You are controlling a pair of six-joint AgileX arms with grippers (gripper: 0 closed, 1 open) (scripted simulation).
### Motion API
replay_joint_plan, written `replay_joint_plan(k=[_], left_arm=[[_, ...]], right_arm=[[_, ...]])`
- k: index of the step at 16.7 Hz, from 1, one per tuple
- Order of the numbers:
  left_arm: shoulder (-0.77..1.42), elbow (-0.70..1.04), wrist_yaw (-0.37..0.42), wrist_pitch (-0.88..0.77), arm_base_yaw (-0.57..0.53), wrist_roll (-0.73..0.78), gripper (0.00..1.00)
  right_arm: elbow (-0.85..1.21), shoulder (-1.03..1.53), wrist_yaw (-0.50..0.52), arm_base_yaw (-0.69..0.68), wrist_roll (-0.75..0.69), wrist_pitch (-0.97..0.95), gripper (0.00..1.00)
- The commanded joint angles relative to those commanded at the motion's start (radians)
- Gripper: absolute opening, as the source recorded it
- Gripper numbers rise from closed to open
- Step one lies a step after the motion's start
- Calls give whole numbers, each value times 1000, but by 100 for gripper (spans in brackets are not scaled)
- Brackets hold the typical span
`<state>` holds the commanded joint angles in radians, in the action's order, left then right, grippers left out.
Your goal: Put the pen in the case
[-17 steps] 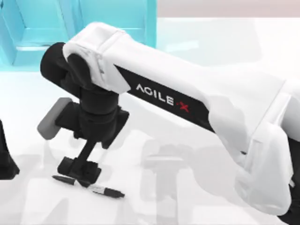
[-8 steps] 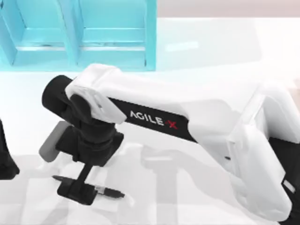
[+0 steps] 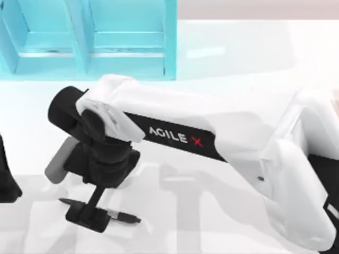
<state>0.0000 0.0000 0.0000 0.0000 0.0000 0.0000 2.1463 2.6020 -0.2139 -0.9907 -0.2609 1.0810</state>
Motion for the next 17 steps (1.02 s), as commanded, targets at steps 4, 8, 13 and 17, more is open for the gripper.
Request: replay_joint_plan(k=[4, 8, 13, 17], left_arm=[[0, 0, 0, 0, 0, 0, 100], [0, 0, 0, 0, 0, 0, 100], [0, 0, 0, 0, 0, 0, 100], [0, 0, 0, 0, 0, 0, 100]], right_arm=[[0, 0, 0, 0, 0, 0, 55], [0, 0, 0, 0, 0, 0, 25], [0, 0, 0, 0, 0, 0, 0], [0, 0, 0, 0, 0, 0, 0]])
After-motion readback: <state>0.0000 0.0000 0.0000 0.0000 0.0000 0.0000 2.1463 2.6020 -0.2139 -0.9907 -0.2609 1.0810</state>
